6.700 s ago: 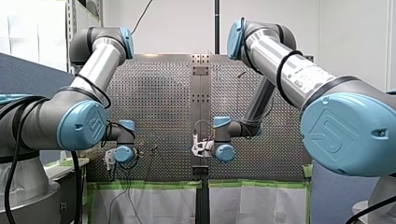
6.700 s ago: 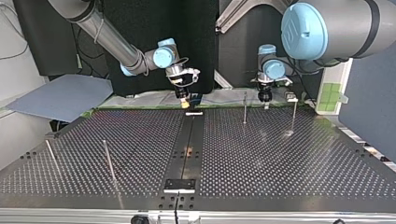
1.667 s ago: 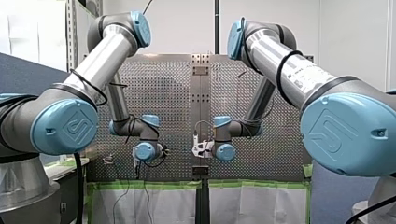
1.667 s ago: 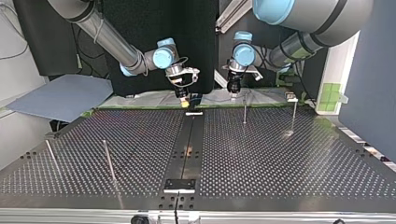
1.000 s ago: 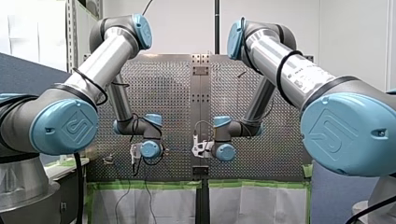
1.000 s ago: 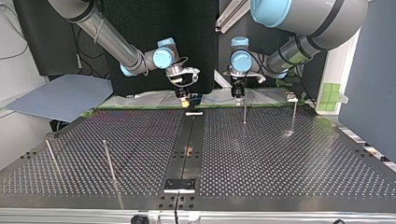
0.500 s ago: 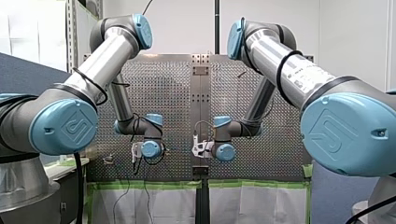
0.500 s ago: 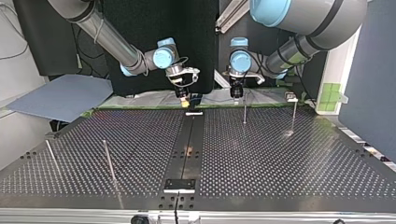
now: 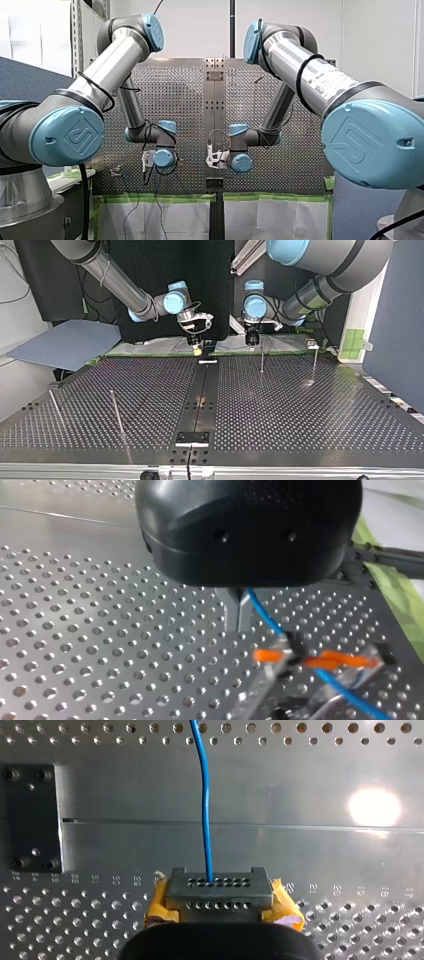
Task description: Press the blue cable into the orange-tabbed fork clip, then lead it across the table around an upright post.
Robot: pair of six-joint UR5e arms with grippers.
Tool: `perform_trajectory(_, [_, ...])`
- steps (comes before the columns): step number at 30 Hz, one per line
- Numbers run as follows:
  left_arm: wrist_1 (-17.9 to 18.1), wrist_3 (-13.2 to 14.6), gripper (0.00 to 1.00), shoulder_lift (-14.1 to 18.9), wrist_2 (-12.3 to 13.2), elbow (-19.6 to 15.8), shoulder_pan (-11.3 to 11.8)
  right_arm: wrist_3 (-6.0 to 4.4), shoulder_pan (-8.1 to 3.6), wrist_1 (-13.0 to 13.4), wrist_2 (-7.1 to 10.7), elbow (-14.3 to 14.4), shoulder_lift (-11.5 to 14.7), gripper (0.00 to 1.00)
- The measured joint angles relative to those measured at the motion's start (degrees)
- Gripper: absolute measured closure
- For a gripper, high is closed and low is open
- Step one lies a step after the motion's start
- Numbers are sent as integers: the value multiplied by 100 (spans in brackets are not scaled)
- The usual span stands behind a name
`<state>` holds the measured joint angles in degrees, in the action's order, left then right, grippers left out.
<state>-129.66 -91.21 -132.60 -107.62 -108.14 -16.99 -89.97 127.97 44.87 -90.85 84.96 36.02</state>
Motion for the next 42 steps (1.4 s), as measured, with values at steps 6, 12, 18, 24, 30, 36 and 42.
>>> perform_trajectory(6, [-280,157,100,245,-221,15,-104,1,-26,-257,-262,-25,218,100])
perform_trajectory(12, [-571,68,100,531,-237,16,-250,-7,-29,-563,-370,-27,529,100])
perform_trajectory(18, [-878,40,100,838,-242,41,-362,-7,-32,-875,-368,-27,848,100])
perform_trajectory(24, [-1204,8,100,1166,-259,266,-456,-33,-33,-1066,-356,-27,1129,100])
perform_trajectory(30, [-1527,-51,100,1490,-272,582,-556,-83,-64,-1208,-329,-31,1428,100])
perform_trajectory(36, [-1804,-62,100,1763,-415,853,-689,-111,-118,-1396,-294,-83,1716,100])
perform_trajectory(42, [-2102,-64,100,2064,-483,1154,-791,-102,-133,-1650,-286,-256,2037,100])
